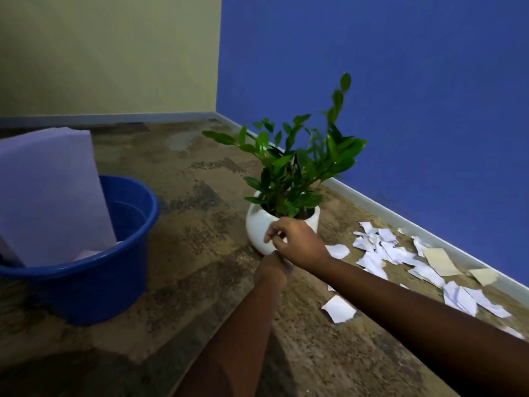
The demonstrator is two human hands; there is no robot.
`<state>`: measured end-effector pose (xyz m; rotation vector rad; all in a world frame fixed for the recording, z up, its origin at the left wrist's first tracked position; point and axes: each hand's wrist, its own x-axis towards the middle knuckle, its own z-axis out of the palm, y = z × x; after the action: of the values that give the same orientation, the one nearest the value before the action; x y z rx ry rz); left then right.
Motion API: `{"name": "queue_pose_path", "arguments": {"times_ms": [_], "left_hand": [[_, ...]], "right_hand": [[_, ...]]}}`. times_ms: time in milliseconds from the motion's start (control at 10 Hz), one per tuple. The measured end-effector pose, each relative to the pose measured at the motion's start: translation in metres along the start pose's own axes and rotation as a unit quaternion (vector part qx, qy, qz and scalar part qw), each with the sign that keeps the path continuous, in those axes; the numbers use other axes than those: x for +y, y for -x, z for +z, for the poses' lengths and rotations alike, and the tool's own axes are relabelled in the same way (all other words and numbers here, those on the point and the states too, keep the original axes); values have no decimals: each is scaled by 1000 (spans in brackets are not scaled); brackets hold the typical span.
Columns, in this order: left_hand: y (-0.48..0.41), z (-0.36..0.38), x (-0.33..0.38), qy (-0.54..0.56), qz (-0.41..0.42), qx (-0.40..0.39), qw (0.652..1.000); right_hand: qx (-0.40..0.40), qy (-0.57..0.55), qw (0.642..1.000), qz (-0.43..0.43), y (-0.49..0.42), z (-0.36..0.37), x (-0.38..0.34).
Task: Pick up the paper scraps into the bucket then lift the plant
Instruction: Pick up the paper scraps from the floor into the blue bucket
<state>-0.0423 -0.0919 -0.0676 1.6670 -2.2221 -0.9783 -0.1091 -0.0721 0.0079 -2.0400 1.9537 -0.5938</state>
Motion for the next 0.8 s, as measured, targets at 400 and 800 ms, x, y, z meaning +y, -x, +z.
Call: {"name": "queue_pose_path", "arguments": {"times_ms": [400, 800], "left_hand": [[-9, 106, 66, -41, 13, -97, 994], [-19, 164, 90, -206, -60, -42, 976]], "right_hand": [[-105, 78, 962, 240, 51, 15, 220], [21, -11, 957, 289, 41, 59, 268]]}}
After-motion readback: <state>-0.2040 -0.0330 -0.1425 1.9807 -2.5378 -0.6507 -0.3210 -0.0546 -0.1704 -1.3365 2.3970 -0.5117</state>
